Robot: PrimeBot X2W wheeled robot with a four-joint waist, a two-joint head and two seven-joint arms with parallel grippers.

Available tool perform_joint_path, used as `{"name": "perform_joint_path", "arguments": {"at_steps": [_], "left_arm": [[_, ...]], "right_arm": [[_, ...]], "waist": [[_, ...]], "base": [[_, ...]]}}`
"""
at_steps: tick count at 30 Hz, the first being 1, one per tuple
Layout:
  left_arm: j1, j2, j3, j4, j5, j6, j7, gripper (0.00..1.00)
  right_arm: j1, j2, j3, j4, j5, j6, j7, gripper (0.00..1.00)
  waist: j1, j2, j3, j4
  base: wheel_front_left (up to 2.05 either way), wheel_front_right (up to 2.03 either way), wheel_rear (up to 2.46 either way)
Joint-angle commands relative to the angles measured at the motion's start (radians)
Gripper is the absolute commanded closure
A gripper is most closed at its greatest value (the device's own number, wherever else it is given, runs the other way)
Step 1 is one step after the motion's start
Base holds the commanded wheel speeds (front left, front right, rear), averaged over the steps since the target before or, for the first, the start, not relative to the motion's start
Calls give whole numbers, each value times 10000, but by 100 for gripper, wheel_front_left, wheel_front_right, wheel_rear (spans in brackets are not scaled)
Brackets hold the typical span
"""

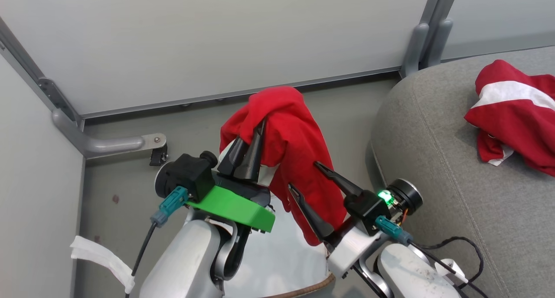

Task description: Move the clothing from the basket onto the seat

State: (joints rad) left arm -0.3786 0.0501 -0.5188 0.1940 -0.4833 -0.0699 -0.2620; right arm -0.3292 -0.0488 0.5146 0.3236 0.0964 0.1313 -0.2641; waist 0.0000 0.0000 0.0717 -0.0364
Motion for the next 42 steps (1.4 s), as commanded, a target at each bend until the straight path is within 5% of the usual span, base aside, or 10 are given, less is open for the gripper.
{"name": "perform_joint_path", "arguments": {"at_steps": [1, 19, 20, 21, 22, 33, 34, 35, 36, 42], "left_arm": [[-136, 17, -27, -16, -21, 62, -27, 100], [-390, 16, -1201, -2, -599, 325, -38, 100], [-392, 18, -1236, 1, -616, 339, -38, 100], [-389, 18, -1271, 12, -650, 338, -38, 100], [-382, 18, -1310, 32, -669, 358, -38, 100], [-264, 18, -1097, 211, -697, 494, -40, 100], [-267, 18, -1057, 240, -612, 548, -40, 97], [-234, 18, -1034, 327, -561, 602, -40, 17], [-225, 18, -997, 366, -499, 637, -40, 0], [-24, 230, -689, 820, -164, 721, -37, 0]], "right_arm": [[-185, -39, 63, -30, -101, -10, -4, 0], [-920, -39, 169, 2419, 17, -10, -6, 0], [-928, -36, 208, 2539, 160, -10, -4, 55], [-943, -38, 284, 2626, 259, -10, -4, 93], [-951, -36, 351, 2722, 411, -10, -6, 100], [-839, -38, 202, 2633, 1490, -10, -6, 100], [-812, -41, 143, 2528, 1537, -10, -6, 100], [-760, -41, 56, 2373, 1629, -10, -6, 100], [-707, -41, -24, 2251, 1683, -10, -4, 100], [-368, -41, -637, 1132, 2036, -10, -6, 100]], "waist": [[0, 0, 43, 49], [0, 0, 40, 516], [0, 0, 33, 533], [0, 0, 25, 547], [0, 0, 15, 557], [0, 0, 95, 360], [0, 0, 113, 335], [0, 0, 134, 294], [0, 0, 147, 264], [0, 0, 218, -227]], "base": [[0, 0, 0], [0, 0, 0], [0, 0, 0], [0, 0, 0], [0, 0, 0], [0, 0, 0], [0, 0, 0], [0, 0, 0], [0, 0, 0], [0, 0, 0]]}}
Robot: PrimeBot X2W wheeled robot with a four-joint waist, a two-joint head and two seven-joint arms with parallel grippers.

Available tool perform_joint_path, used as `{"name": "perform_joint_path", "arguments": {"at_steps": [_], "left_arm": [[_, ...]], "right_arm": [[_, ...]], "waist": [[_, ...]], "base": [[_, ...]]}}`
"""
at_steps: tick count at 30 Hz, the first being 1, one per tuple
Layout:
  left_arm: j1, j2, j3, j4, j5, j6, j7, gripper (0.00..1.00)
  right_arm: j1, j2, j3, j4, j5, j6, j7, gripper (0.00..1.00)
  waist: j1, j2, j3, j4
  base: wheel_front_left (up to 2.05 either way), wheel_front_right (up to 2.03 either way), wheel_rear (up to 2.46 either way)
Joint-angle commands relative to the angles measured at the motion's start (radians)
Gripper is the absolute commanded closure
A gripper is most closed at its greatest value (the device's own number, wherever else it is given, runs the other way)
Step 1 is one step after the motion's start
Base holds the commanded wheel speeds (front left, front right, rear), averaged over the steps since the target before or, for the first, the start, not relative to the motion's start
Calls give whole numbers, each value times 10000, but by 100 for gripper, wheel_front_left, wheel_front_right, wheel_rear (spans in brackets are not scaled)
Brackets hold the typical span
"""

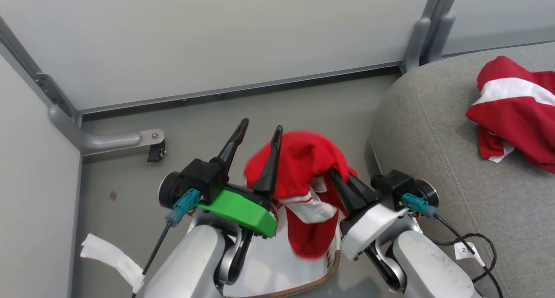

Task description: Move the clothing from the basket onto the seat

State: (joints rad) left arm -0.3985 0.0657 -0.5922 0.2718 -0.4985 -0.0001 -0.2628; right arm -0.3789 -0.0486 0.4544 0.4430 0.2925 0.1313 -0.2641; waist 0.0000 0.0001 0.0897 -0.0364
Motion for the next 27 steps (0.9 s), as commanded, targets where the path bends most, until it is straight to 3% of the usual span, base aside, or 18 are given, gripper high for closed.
{"name": "perform_joint_path", "arguments": {"at_steps": [1, 19, 27], "left_arm": [[232, 113, 109, 140, 68, 12, -19, 0], [1173, 141, 1237, 702, 1048, -511, -19, 0], [578, -7, 824, 1314, 1242, -1031, -19, 0]], "right_arm": [[214, -43, -155, -283, 123, -10, -6, 100], [1153, -34, -1402, -2313, 369, -10, -12, 100], [1618, -35, -2858, -3228, 195, -10, -12, 100]], "waist": [[0, -1, 39, -393], [0, -1, 171, -4714], [0, -1, 647, -5022]], "base": [[0, 0, 0], [0, 0, 0], [0, 0, 0]]}}
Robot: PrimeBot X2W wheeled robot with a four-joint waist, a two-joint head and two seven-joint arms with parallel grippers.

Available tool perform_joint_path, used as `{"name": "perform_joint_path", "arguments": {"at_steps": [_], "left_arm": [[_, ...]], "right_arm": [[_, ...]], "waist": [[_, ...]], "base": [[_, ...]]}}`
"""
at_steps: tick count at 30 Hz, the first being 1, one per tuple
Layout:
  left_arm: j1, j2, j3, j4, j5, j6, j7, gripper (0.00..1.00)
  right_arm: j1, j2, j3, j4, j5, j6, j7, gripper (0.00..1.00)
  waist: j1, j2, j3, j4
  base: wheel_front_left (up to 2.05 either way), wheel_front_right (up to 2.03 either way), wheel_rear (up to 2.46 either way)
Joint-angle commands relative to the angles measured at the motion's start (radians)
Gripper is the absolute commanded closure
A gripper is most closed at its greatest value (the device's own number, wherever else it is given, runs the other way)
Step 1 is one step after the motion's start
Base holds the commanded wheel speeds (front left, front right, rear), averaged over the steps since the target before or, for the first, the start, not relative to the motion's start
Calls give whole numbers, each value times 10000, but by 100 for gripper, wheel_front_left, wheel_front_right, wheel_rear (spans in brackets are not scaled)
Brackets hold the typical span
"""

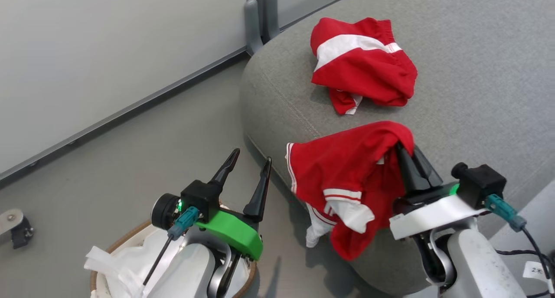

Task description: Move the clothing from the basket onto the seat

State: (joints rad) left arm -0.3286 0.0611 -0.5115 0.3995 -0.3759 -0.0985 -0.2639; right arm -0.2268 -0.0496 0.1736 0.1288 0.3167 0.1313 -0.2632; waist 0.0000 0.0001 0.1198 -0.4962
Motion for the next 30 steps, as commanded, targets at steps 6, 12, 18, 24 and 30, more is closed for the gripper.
{"name": "perform_joint_path", "arguments": {"at_steps": [6, 12, 18, 24, 30], "left_arm": [[-331, -26, -173, 373, 42, -194, -8, 0], [-350, -40, -128, 431, 184, -250, -8, 0], [-439, 191, 60, 325, 407, -256, -8, 0], [-591, 474, 148, 15, 577, -262, -8, 0], [-985, 467, -183, -105, 654, -296, -4, 0]], "right_arm": [[102, -25, -939, -745, -285, -10, -23, 100], [-1280, -73, -1433, -1089, -1571, -10, -23, 100], [-4017, -1408, -1323, -664, -2378, -11, -21, 100], [-7143, -2494, -1271, 660, -2693, -11, -15, 100], [-9024, -3042, -1725, 2971, -3110, -11, -13, 100]], "waist": [[0, -1, 542, -490], [0, -1, 878, -487], [0, -1, 1458, -429], [0, -1, 2129, -347], [0, -1, 2770, 348]], "base": [[0, 0, 0], [0, 0, 0], [0, 0, 0], [0, 0, 0], [0, 0, 0]]}}
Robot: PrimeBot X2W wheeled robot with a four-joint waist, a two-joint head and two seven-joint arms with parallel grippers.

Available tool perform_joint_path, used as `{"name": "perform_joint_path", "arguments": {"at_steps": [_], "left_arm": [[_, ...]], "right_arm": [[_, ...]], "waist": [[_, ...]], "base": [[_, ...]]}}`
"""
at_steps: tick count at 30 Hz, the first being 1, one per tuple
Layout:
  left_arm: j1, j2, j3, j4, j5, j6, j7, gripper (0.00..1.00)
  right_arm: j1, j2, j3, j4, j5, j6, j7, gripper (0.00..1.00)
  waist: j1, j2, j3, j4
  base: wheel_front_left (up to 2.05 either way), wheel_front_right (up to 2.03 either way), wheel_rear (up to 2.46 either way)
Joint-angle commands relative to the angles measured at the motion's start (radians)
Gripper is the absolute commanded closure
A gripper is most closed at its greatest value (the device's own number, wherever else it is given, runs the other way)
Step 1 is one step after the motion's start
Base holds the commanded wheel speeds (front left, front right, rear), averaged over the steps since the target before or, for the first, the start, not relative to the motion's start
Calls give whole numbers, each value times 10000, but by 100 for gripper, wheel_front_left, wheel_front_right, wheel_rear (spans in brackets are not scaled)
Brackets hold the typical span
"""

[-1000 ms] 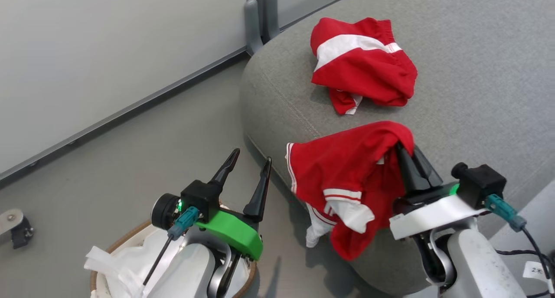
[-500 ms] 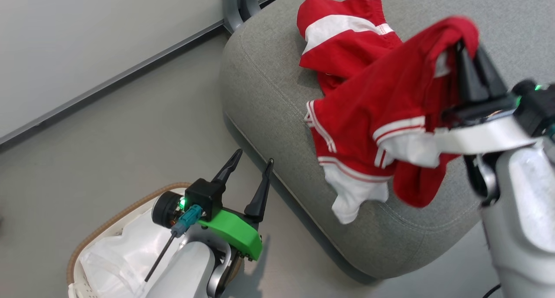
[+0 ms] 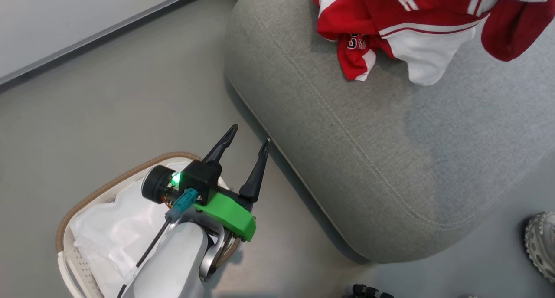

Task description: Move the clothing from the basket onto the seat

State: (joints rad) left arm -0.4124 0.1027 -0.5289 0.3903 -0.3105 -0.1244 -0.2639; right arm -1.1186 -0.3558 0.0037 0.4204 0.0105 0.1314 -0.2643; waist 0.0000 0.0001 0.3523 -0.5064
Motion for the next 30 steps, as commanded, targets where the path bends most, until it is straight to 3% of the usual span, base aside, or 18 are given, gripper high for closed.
{"name": "perform_joint_path", "arguments": {"at_steps": [1, 10, 18, 19, 20, 21, 30], "left_arm": [[-248, 42, -98, -28, -5, -46, 19, 0], [-915, 353, -463, -104, -16, -60, 188, 0], [-1241, 567, -651, -143, -95, -70, 231, 0], [-1237, 613, -663, -125, -111, -70, 209, 0], [-1234, 650, -675, -99, -113, -70, 194, 0], [-1229, 647, -692, -83, -118, -70, 182, 0], [-823, 459, -713, 232, -280, -34, 63, 0]], "right_arm": [[-280, -7, -135, 380, -92, -14, -3, 100], [679, 874, -830, 2293, -559, -14, -1, 100], [2722, 1886, -2415, 2541, -647, -12, -1, 99], [3181, 2079, -2746, 2410, -698, -14, -1, 72], [3419, 2189, -2880, 2290, -733, -12, -3, 52], [3614, 2273, -2983, 2190, -757, -12, -3, 0], [5297, 2671, -3320, 1279, -557, -12, -3, 0]], "waist": [[0, -1, 589, 579], [0, -1, 1743, 1399], [0, -1, 2328, 1733], [0, -1, 2342, 1705], [0, -1, 2317, 1666], [0, -1, 2285, 1637], [0, -1, 1328, 1349]], "base": [[0, 0, 0], [0, 0, 0], [0, 0, 0], [0, 0, 0], [0, 0, 0], [0, 0, 0], [0, 0, 0]]}}
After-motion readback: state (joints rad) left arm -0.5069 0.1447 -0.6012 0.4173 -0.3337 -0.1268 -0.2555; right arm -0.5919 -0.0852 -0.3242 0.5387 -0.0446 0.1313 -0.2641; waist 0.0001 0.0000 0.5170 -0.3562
